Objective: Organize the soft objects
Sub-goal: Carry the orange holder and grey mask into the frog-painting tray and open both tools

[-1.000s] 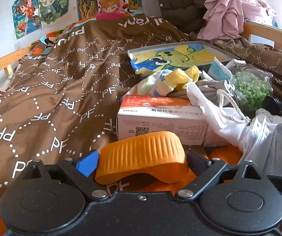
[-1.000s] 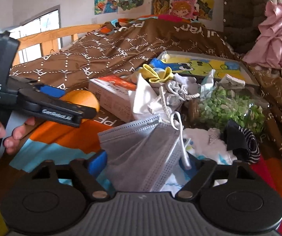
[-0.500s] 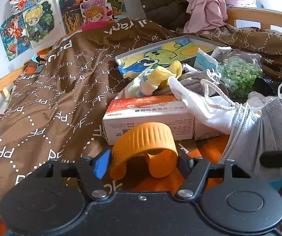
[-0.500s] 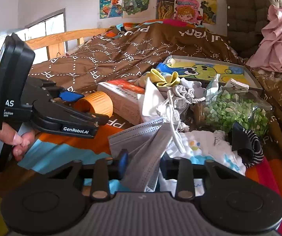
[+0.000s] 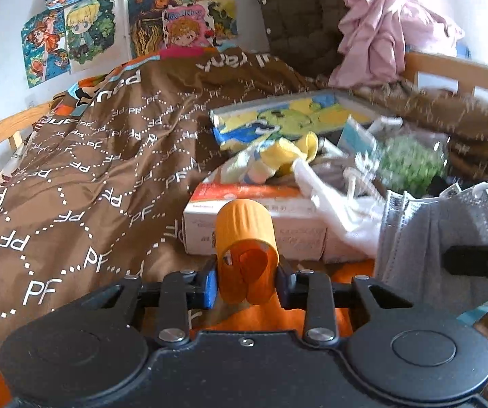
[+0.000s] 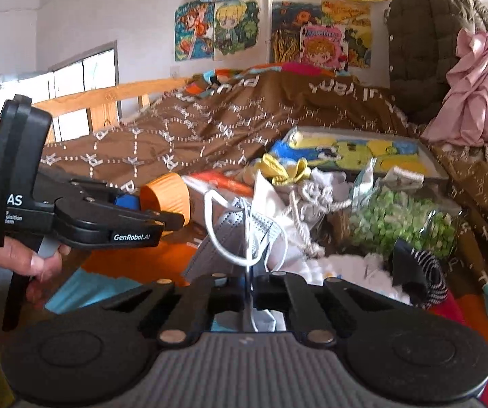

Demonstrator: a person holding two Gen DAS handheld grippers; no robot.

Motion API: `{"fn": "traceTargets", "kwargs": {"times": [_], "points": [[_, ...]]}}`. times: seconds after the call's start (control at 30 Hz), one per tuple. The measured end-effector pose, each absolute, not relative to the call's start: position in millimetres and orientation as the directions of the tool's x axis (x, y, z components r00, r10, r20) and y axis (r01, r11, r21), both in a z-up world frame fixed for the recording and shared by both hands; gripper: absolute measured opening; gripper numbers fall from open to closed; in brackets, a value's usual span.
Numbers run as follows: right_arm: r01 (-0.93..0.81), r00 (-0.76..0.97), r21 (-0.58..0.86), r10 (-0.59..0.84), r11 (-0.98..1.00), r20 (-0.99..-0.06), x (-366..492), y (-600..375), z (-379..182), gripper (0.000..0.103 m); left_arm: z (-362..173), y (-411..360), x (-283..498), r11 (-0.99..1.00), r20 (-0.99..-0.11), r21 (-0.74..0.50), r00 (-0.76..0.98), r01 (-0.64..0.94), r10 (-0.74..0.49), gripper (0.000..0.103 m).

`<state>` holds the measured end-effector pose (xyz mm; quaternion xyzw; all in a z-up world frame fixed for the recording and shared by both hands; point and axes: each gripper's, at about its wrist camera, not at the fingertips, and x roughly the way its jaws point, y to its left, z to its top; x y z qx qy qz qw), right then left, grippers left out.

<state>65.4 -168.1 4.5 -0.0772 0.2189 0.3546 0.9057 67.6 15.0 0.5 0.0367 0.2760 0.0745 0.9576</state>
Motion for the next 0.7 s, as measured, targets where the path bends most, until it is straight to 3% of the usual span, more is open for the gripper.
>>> {"fn": "traceTargets", "kwargs": {"times": [0.37, 0.7], "points": [[-0.636, 0.688, 0.046, 0.593, 0.771, -0.418, 100.0, -179.0, 46.1, 0.003, 28.0, 23.2, 92.6, 0.992, -0.507, -0.041, 0.858, -0.119, 0.082, 0.036], [-0.647, 0.662, 0.057, 0.597, 0.761, -0.453, 262.5, -136.5, 95.2, 0.003, 79.2, 62.4, 217.5, 0.996, -0.503, -0.012, 0.862, -0.088, 0.070, 0.036]]}}
